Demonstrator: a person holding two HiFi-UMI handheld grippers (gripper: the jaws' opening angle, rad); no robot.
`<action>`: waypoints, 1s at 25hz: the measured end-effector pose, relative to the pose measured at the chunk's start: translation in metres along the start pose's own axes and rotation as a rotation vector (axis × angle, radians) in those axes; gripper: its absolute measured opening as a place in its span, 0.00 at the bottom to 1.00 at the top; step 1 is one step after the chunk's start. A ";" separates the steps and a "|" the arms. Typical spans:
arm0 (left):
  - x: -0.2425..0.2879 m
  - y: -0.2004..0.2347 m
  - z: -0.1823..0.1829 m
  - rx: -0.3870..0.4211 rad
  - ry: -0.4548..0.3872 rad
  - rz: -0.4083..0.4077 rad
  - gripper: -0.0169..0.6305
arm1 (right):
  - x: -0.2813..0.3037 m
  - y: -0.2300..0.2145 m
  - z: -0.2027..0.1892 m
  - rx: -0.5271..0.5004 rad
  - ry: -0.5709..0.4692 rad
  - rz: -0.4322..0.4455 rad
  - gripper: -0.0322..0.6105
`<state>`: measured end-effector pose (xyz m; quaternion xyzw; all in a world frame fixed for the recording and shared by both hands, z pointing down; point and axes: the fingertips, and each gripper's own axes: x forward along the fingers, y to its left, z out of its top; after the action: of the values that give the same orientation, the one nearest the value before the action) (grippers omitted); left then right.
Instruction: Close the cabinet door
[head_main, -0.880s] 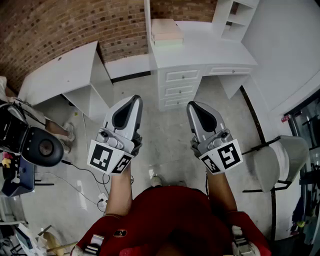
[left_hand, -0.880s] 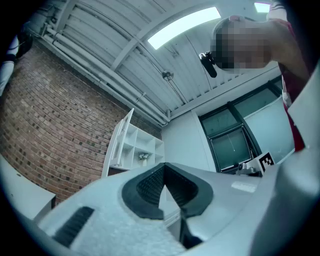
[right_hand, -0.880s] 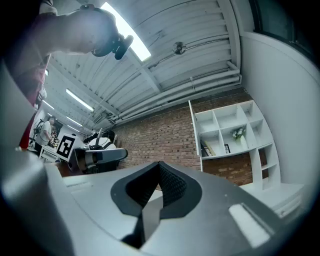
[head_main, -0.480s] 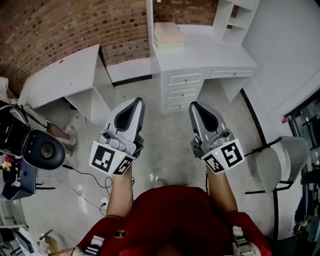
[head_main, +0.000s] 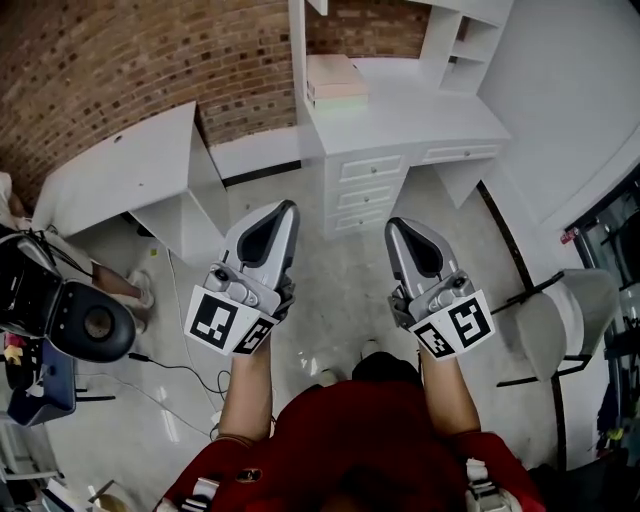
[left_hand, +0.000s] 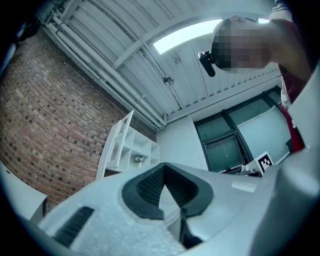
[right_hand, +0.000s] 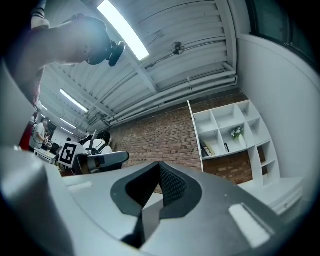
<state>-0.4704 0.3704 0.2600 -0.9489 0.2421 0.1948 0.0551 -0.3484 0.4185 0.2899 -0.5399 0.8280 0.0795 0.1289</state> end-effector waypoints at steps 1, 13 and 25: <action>0.003 0.003 -0.001 -0.003 -0.001 -0.004 0.03 | 0.001 -0.003 0.001 -0.002 -0.001 -0.007 0.07; 0.063 0.052 -0.032 0.000 0.039 0.000 0.03 | 0.042 -0.070 -0.018 0.030 -0.022 -0.026 0.07; 0.218 0.160 -0.073 0.051 0.043 0.038 0.03 | 0.148 -0.207 -0.038 -0.013 -0.067 0.034 0.07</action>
<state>-0.3463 0.1201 0.2386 -0.9463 0.2663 0.1693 0.0706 -0.2206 0.1947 0.2837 -0.5234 0.8319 0.1049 0.1515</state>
